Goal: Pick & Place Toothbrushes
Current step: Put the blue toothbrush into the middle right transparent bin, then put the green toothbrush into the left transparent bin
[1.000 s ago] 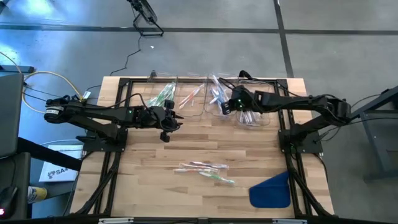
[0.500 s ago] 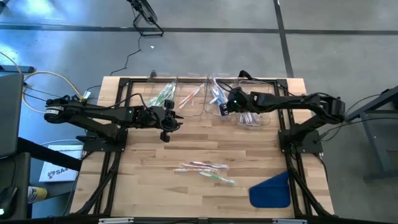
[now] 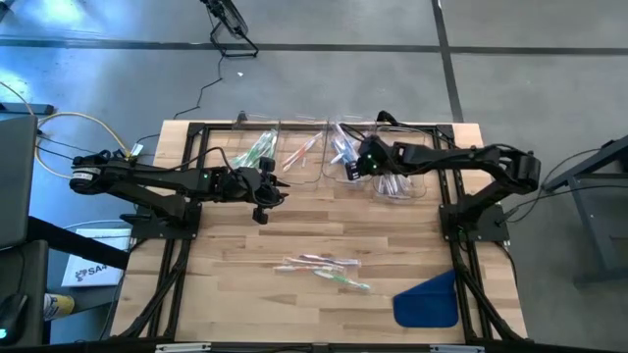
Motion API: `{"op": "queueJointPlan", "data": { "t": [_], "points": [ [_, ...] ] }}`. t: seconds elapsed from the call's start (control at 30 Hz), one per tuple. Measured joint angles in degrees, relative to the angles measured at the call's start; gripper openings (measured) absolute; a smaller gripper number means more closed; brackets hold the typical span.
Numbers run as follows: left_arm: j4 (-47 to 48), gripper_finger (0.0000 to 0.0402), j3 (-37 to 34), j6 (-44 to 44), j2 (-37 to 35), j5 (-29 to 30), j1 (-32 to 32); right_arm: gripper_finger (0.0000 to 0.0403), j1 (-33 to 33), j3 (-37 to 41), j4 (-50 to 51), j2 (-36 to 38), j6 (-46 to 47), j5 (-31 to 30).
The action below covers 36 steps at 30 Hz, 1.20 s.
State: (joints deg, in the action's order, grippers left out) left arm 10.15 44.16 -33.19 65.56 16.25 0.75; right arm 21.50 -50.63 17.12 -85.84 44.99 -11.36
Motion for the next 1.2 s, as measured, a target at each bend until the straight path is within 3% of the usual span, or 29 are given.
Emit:
{"op": "queueJointPlan", "data": {
  "t": [0.4,0.9,1.2],
  "points": [
    [0.0,0.0113,0.0,0.0,0.0,0.0,0.0,0.0026,0.0,0.0,0.0,0.0,-0.3,0.5],
    [0.3,0.0113,0.0,0.0,0.0,0.0,0.0,0.0138,0.0,0.0,-2.0,0.0,-6.5,-2.0],
    [0.3,0.0113,0.0,0.0,0.0,0.0,0.0,0.0141,0.3,0.0,-4.4,3.7,-10.8,5.9]
  ]
}}
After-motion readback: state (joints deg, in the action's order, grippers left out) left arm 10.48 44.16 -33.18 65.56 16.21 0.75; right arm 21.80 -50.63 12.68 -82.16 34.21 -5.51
